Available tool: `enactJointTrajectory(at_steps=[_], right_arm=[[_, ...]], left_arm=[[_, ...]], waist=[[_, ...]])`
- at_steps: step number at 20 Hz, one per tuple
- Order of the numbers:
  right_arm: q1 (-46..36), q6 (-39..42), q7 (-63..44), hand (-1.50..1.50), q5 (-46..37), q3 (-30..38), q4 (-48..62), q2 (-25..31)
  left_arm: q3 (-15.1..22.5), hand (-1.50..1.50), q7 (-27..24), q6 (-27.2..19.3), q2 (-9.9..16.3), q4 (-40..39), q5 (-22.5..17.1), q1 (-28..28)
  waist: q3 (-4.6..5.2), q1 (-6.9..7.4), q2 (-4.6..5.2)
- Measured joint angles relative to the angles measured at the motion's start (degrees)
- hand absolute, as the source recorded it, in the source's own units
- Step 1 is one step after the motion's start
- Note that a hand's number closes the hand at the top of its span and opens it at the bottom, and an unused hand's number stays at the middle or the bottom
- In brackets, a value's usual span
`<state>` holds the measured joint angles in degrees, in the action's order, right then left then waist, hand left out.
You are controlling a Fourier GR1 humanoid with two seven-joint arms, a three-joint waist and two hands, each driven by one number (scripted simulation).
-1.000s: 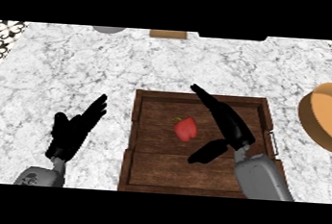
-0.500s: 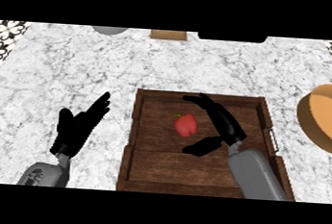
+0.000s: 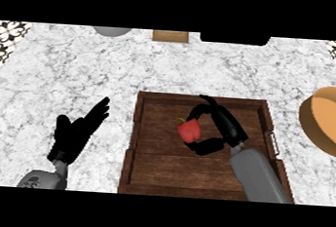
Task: Pick the bell pepper from the tray and place it in the pot
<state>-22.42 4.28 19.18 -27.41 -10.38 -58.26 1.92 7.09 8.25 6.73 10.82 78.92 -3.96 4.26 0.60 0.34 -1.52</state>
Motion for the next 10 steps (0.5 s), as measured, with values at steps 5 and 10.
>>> enactJointTrajectory(at_steps=[5, 10], right_arm=[[-0.71, -3.73, 6.63, 1.50, 0.13, 0.68, 3.00, -0.29], [2.29, 9.04, 17.69, 1.50, 8.61, 6.64, 1.84, 11.59]], left_arm=[[-0.01, 0.00, 0.61, 0.08, -0.30, 1.34, 0.57, -0.83], [-0.78, 0.00, -0.07, -0.74, -0.40, 1.33, 0.67, -1.52]], waist=[[-0.01, -0.19, 0.12], [-0.50, -1.30, 0.73]])
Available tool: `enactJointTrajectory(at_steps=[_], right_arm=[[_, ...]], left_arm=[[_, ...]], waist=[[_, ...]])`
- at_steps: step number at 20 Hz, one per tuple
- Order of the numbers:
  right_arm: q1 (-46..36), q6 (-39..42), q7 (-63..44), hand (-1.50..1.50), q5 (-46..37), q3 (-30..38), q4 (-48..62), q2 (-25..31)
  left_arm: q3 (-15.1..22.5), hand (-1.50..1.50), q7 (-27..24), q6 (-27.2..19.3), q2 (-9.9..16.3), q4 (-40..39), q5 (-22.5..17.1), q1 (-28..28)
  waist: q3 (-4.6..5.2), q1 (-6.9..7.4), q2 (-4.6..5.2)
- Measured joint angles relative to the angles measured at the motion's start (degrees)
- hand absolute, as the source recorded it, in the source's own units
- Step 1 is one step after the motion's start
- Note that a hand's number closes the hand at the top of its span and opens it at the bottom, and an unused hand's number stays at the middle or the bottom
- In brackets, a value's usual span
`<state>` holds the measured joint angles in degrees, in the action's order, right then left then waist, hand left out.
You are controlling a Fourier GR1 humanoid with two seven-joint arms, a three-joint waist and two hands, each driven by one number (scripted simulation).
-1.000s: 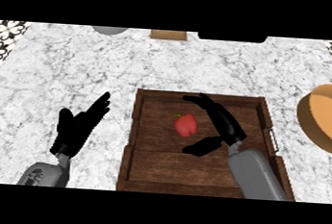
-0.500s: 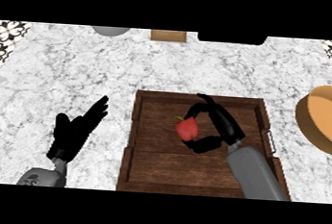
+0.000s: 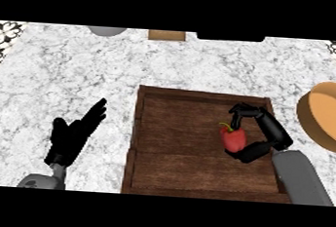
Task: Pick the bell pepper from the tray and place it in the pot
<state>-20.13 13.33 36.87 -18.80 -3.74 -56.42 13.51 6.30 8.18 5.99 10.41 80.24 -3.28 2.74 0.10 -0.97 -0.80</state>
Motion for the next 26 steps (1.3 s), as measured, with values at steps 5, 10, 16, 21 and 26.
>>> enactJointTrajectory(at_steps=[5, 10, 16, 21, 26], right_arm=[[2.48, 10.78, 4.42, 1.50, 6.36, 6.99, 2.90, 14.13], [3.62, 16.36, 4.99, 1.50, 12.06, 12.76, 6.73, 27.98], [4.41, 17.36, 6.50, 1.50, 16.71, 16.63, 10.10, 39.57], [4.49, 16.10, 8.96, 1.50, 18.88, 18.00, 11.46, 46.16], [4.33, 14.95, 11.14, 1.50, 19.84, 17.86, 12.88, 51.18]], left_arm=[[-0.94, 0.00, -0.18, -0.60, 0.08, 0.34, -0.39, -0.48], [-1.11, 0.00, -0.62, -0.58, 0.01, 0.45, -0.52, -0.54], [-0.41, 0.00, -0.59, -0.47, -0.56, 0.40, -0.27, -0.11], [0.13, 0.00, -0.53, 0.07, -0.66, 0.11, -0.14, 0.36], [0.49, 0.00, -0.23, 0.95, -0.44, 0.08, -0.19, 1.15]], waist=[[-0.30, -2.34, 0.99], [-0.65, -2.00, 1.62], [-0.89, -0.68, 1.80], [-0.92, 0.56, 1.80], [-0.84, 1.85, 1.82]])
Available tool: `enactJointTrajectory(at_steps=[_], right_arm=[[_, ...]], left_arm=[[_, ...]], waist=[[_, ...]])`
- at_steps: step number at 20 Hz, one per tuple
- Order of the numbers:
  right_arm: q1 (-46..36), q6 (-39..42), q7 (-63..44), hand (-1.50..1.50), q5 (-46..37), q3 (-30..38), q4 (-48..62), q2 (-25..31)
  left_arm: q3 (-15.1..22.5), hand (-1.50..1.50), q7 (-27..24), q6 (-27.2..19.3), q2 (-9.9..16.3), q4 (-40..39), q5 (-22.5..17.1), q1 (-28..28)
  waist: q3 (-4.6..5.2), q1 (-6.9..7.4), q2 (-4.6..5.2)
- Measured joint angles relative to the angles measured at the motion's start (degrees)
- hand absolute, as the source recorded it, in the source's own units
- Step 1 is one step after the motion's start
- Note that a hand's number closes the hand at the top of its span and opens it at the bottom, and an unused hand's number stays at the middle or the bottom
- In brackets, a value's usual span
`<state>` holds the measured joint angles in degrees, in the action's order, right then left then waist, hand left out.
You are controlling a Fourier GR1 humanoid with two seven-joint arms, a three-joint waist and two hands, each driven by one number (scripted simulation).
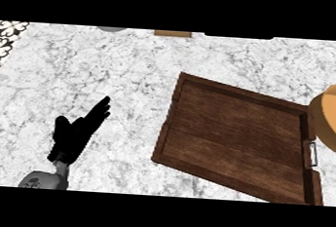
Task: Pick the bell pepper from the tray and place it in the pot
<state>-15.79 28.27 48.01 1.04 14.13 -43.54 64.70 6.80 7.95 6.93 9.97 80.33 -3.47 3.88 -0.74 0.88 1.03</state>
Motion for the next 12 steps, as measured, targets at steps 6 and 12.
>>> enactJointTrajectory(at_steps=[6, 12], right_arm=[[-1.49, -0.53, 1.48, 1.50, 0.34, -1.94, 0.31, 4.97], [-3.40, -2.39, 3.39, 1.50, -2.58, -6.81, -0.56, 7.41]], left_arm=[[0.82, 0.00, -0.19, -0.24, -0.76, -1.13, 0.91, 1.09], [1.33, 0.00, 0.39, 0.20, -1.26, -1.39, 0.93, 2.06]], waist=[[0.23, 1.06, -0.01], [0.37, 2.13, 0.00]])
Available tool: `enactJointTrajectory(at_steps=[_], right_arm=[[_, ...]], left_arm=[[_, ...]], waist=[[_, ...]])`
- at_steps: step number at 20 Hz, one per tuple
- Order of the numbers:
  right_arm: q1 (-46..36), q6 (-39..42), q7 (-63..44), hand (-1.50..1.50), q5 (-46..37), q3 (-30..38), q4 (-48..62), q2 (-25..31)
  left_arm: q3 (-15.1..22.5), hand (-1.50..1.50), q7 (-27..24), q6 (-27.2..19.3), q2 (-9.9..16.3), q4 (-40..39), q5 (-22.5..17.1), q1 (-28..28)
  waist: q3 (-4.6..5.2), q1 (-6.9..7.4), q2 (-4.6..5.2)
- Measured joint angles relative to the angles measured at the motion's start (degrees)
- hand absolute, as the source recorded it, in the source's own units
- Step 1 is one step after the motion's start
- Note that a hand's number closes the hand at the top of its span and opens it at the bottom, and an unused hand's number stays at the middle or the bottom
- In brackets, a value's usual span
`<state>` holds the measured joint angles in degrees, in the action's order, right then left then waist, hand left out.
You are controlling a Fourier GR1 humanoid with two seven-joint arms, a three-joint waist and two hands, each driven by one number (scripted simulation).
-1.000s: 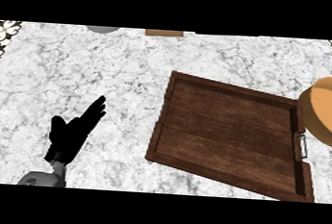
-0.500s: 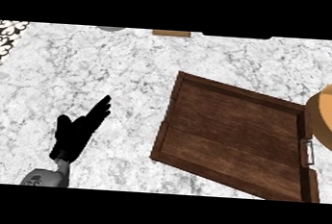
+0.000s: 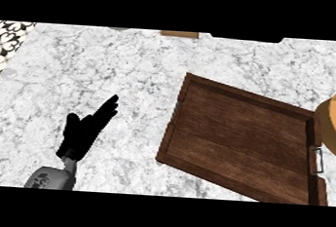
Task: Pick the bell pepper from the tray and place it in the pot
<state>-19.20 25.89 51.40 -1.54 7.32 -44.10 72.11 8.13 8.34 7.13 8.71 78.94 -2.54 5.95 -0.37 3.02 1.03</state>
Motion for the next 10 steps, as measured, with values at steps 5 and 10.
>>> enactJointTrajectory(at_steps=[5, 10], right_arm=[[-3.33, -3.42, 1.57, 1.50, -4.45, -5.46, -0.84, -1.73], [-7.71, -10.08, 3.07, 1.50, -12.60, -10.88, -0.75, -4.04]], left_arm=[[-0.14, 0.00, 0.44, 0.29, 0.13, -0.56, 0.21, 1.03], [-0.58, 0.00, 0.60, 0.47, 0.32, -0.29, 0.10, 0.86]], waist=[[0.11, 0.51, -0.01], [0.19, 0.40, -0.16]])
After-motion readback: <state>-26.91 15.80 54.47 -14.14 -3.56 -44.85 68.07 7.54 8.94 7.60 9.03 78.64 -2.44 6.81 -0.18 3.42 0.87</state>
